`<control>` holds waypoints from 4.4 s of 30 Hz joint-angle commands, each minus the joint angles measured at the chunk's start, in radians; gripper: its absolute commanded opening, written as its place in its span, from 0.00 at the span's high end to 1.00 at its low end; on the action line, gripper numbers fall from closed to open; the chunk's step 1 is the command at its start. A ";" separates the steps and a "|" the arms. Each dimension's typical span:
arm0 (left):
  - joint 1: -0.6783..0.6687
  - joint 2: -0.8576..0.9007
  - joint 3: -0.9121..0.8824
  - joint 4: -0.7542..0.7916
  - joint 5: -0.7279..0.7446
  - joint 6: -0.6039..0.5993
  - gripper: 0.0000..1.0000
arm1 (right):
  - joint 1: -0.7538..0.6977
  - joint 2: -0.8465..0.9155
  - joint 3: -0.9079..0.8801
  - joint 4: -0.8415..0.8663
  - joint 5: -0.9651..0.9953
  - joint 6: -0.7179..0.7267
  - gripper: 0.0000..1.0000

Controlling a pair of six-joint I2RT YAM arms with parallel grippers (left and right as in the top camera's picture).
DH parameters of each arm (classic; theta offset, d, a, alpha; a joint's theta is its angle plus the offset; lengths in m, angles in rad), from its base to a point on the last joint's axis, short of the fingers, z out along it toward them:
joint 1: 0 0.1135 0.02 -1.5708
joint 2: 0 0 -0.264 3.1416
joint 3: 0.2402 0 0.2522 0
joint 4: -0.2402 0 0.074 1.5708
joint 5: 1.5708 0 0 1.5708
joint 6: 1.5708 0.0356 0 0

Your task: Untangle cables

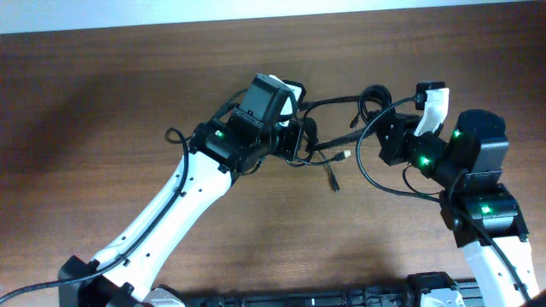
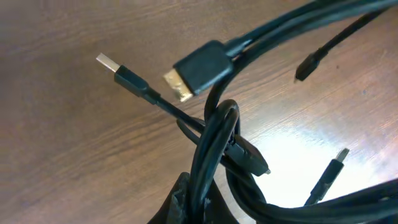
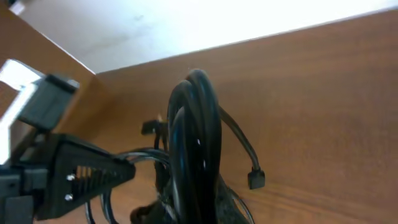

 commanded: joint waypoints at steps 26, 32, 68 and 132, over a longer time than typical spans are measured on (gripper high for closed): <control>0.018 -0.005 -0.010 0.293 0.401 0.938 1.00 | -0.014 -0.019 0.021 -0.385 -0.078 -0.330 0.59; 0.018 -0.005 -0.010 0.291 0.712 0.938 1.00 | -0.014 -0.018 0.021 -0.374 -0.029 -0.353 0.59; 0.135 -0.050 -0.010 0.227 0.404 0.503 1.00 | -0.014 0.119 0.021 -0.398 0.008 -0.320 0.73; 0.143 -0.109 -0.010 0.919 0.639 0.103 1.00 | -0.014 0.007 0.021 -0.392 -0.328 -0.369 0.78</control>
